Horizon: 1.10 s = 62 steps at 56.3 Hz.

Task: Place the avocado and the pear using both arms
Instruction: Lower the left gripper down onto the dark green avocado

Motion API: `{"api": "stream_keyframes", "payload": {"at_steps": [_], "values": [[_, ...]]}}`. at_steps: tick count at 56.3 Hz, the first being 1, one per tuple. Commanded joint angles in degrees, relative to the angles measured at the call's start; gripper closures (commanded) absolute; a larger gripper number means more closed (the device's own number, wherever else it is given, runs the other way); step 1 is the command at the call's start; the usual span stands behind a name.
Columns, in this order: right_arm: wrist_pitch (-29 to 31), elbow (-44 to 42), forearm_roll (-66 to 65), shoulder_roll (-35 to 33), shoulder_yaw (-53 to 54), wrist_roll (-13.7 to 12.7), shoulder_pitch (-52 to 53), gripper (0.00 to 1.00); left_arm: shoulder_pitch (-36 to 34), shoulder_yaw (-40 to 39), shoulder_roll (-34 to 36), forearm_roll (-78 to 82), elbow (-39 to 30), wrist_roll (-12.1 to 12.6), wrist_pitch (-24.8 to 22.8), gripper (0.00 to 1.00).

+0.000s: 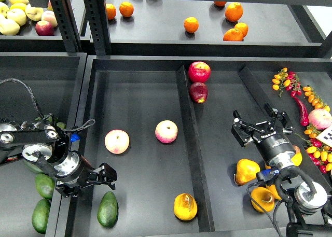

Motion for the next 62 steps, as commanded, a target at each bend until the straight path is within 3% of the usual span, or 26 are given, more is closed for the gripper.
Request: {"api": "stream_keyframes", "payload": {"at_steps": [1, 20, 62], "values": [[0.0, 0.0, 0.0, 0.0, 0.1, 0.0, 0.0, 0.0, 0.0, 0.2, -2.3, 0.0, 1.9, 0.0, 0.0, 0.0], [0.0, -0.1, 0.0, 0.0, 0.1, 0.0, 0.1, 0.0, 0.1, 1.5, -6.2, 0.3, 6.3, 0.0, 0.0, 0.0], [0.0, -0.3, 0.0, 0.0, 0.0, -0.1, 0.4, 0.0, 3.6, 3.2, -8.4, 1.1, 9.2, 0.0, 0.0, 0.0]]}}
